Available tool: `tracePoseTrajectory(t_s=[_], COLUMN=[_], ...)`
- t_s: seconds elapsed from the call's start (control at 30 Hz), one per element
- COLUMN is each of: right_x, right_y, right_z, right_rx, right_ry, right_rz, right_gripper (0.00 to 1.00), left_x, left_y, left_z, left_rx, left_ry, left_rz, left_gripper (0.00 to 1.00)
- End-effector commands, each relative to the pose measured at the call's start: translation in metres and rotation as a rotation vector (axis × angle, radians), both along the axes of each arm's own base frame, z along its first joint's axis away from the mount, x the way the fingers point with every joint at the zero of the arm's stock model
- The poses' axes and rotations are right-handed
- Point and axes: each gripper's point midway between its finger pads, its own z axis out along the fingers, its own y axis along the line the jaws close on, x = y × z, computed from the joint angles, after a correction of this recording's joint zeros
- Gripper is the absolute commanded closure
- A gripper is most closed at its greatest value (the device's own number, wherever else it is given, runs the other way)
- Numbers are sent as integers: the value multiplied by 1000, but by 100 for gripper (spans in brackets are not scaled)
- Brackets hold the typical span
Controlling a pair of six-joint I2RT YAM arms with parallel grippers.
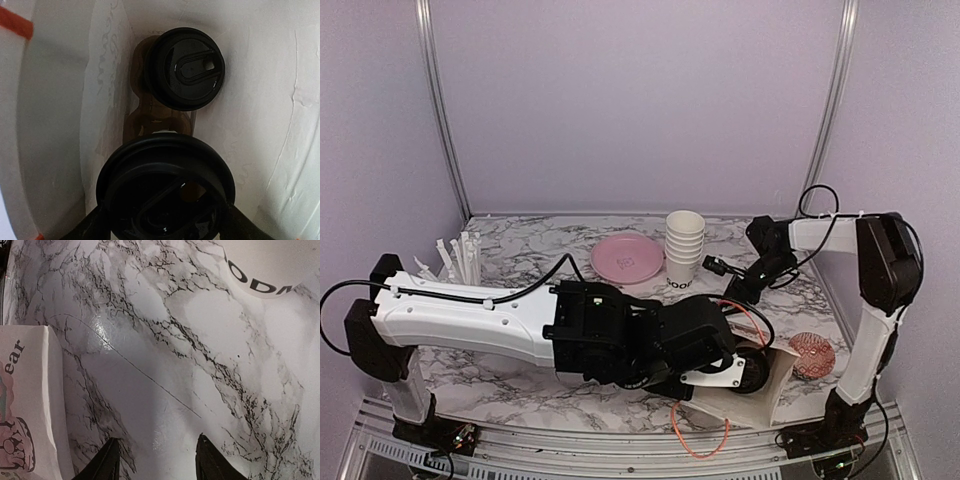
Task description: Pack the takeout coffee
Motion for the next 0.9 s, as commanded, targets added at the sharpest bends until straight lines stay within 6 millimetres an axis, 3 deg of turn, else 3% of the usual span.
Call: tracePoseTrajectory(t_s=[0.0,0.4,0.87], right_x=[-2,-19,-30], right_y=[4,10,21], right_z=[2,-7,-7], right_rx=[40,94,161], right_ry=[40,141,209], right_rz=[17,43,81], right_gripper=[51,55,56], left_x=[11,29,50], left_y=[-4,-9,-9], left_z=[-15,-33,-37], left_rx=[18,22,11], left_ry=[-25,-52,-90], left_rz=[-3,9,34], left_gripper=[43,44,43])
